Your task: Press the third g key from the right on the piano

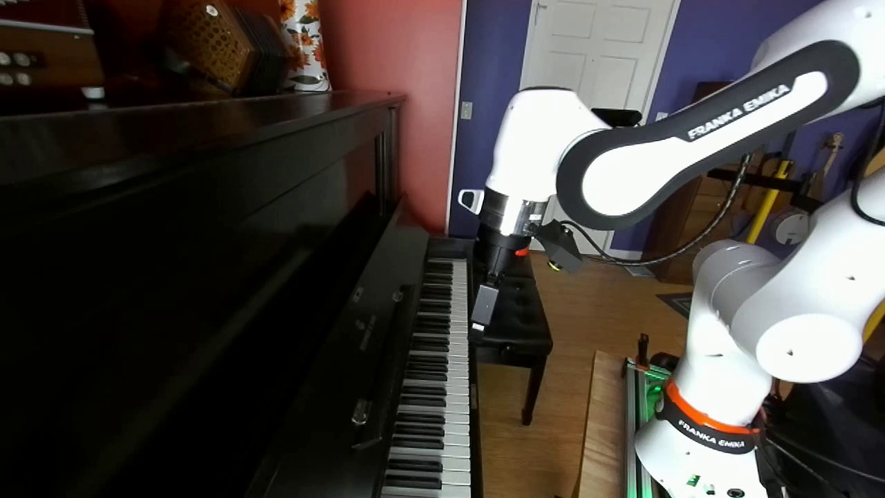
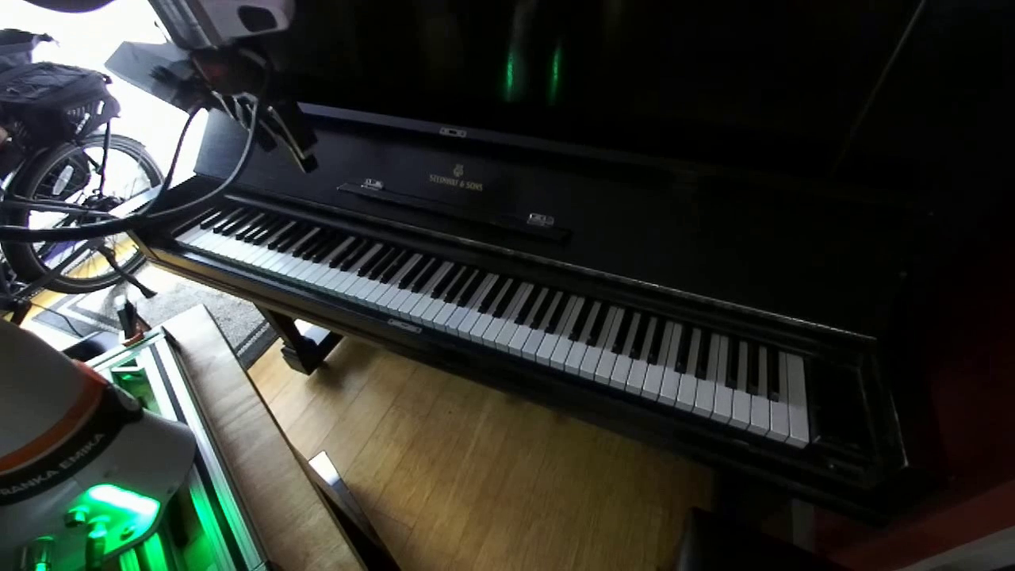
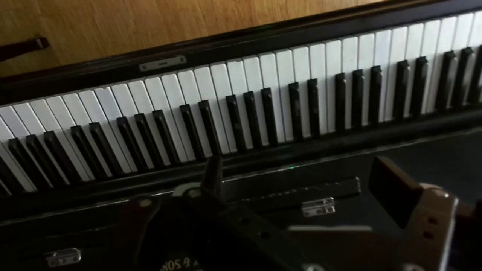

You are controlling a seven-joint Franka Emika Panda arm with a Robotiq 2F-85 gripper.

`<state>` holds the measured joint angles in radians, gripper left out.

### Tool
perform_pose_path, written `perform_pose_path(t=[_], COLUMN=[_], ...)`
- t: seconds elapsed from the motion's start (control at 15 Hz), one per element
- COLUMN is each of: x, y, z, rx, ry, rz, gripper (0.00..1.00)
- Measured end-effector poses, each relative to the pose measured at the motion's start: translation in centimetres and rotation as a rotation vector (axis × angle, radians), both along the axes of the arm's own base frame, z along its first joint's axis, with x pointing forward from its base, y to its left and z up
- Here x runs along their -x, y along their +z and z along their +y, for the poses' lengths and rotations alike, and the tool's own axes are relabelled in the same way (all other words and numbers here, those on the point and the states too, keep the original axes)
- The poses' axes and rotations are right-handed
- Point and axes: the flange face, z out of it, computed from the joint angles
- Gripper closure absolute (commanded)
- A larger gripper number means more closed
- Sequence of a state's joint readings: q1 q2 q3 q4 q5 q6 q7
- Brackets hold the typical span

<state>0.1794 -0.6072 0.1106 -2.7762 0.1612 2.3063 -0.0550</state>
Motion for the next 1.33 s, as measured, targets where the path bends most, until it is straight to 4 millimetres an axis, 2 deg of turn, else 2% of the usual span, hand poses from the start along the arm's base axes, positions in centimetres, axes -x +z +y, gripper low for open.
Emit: perform_pose_path(t=[0.27, 0.6, 0.73, 1.13, 1.33], x=[-2.5, -4.1, -4.4, -4.6, -5.1], y=[-4.6, -9.6, -10.3, -10.3, -11.4], z=[-5.1, -10.8, -11.4, -11.5, -12.9], rx=[0.009, -0.012, -0.013, 0.006, 0.077], ry=[0.119, 0.127, 0.122, 0.141, 0.205], rz=[0.058, 0.091, 0.103, 0.104, 0.115], gripper=[0.0, 0.0, 0.0, 0.0, 0.0])
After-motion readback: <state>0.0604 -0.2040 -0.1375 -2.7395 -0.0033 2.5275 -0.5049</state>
